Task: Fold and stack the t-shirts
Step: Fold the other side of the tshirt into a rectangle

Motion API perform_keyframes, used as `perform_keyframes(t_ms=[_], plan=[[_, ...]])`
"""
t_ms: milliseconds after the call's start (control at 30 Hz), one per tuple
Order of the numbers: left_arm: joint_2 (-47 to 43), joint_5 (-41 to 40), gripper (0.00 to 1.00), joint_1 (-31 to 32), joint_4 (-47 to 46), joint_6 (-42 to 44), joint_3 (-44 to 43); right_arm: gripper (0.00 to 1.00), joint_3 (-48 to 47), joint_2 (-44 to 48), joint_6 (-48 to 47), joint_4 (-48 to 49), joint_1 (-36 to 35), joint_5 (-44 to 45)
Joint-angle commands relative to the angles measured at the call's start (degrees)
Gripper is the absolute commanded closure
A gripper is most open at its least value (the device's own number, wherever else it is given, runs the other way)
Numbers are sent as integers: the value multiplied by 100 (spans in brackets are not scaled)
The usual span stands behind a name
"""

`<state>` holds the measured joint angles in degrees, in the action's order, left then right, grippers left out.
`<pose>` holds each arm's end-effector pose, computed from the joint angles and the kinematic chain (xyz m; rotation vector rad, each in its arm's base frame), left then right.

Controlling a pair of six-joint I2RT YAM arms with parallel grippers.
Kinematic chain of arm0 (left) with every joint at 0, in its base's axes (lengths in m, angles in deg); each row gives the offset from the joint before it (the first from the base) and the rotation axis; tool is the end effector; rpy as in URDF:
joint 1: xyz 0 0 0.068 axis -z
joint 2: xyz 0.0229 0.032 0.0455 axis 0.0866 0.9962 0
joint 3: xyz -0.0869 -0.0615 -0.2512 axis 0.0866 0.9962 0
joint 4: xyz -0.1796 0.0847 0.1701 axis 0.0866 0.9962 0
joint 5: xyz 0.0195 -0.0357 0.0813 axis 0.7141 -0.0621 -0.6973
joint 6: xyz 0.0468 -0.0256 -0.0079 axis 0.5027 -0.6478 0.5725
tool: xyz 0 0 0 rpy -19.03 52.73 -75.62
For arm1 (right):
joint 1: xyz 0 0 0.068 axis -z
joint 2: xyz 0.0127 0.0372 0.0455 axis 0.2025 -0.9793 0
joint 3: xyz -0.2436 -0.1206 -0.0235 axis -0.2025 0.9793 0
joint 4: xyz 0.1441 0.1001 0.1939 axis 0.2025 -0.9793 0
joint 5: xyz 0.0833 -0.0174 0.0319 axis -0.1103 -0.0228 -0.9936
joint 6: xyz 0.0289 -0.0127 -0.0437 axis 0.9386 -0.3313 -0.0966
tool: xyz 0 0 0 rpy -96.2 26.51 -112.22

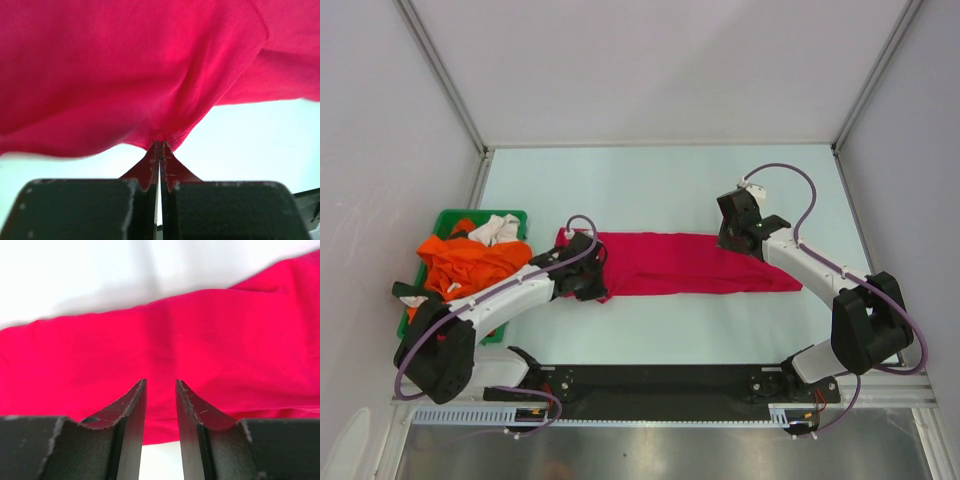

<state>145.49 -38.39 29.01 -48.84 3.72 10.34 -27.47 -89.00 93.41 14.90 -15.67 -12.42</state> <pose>0.1970 -0.1318 0.1916 -0.1964 2.6954 -0.4010 0.2751 0.1296 0.2405 0.2600 2.4185 0.0677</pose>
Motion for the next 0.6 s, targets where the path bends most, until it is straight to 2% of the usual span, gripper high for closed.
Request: perform_keyframes(t_ms=[0,67,100,167,200,267,300,333,433,500,567], plan=[[-31,86,100,223,93,-331,179,64,-24,-57,-16,158,-16,-18],[66,86,97,337,76,-375,188,64,-32,-56,-16,158,-24,-9],[84,86,83,372,67,-392,179,64,-32,-48,-25,149,-16,0],[58,77,66,486,50,-410,144,64,-50,-30,-25,123,-16,17],[23,8,53,513,58,-393,66,63,-59,-21,-34,105,-16,44],[-178,-98,40,557,76,-384,-110,63,-85,22,-43,79,-16,79],[-267,-229,17,557,85,-375,-181,63,-111,23,-51,70,-16,96],[-329,-317,10,557,111,-349,-268,63,-120,49,-60,52,-24,105],[-330,-695,7,549,137,-156,-664,63,-155,23,-43,79,-16,114],[47,-862,7,461,181,11,-1006,63,-164,-30,-16,122,-16,105],[381,-811,12,321,129,91,-1253,63,-164,-126,36,140,-16,105]])
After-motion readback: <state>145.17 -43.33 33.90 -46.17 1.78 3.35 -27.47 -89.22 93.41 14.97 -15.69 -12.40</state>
